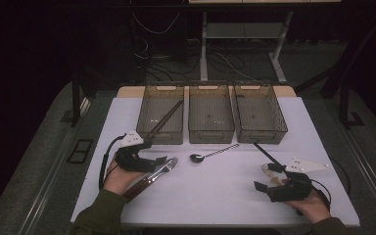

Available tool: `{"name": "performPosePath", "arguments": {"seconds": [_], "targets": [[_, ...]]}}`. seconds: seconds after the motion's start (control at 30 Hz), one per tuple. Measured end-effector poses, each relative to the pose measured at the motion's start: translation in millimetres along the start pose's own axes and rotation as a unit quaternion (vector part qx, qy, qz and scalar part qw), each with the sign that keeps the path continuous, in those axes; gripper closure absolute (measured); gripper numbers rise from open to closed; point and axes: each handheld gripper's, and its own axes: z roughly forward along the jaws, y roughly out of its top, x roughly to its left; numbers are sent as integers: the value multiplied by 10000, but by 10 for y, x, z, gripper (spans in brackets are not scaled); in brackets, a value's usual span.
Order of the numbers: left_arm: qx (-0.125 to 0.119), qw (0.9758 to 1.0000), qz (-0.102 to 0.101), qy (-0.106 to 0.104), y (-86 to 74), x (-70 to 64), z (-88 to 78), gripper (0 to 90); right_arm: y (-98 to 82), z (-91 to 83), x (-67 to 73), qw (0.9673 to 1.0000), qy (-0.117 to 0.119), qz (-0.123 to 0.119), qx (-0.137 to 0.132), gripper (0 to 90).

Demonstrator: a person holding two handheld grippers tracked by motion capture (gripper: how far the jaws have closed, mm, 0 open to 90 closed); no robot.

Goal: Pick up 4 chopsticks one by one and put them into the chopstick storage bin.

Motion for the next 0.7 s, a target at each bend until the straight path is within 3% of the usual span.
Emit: {"name": "performPosePath", "arguments": {"seconds": [0.17,0.37,0.6,0.7], "targets": [[-73,9997,108,-188,-136,-147,-63,120,1,-7,2,10000,-11,-15,-20,96],[6,9990,195,-403,-234,-267,-71,4,6,3,1,10000,-8,-30,0,96],[66,9976,319,-607,-363,-351,-19,0,13,0,3,10000,-19,-38,-12,96],[78,9966,464,-671,-369,-354,-3,0,15,-5,-1,10000,-22,-50,-2,96]]}}
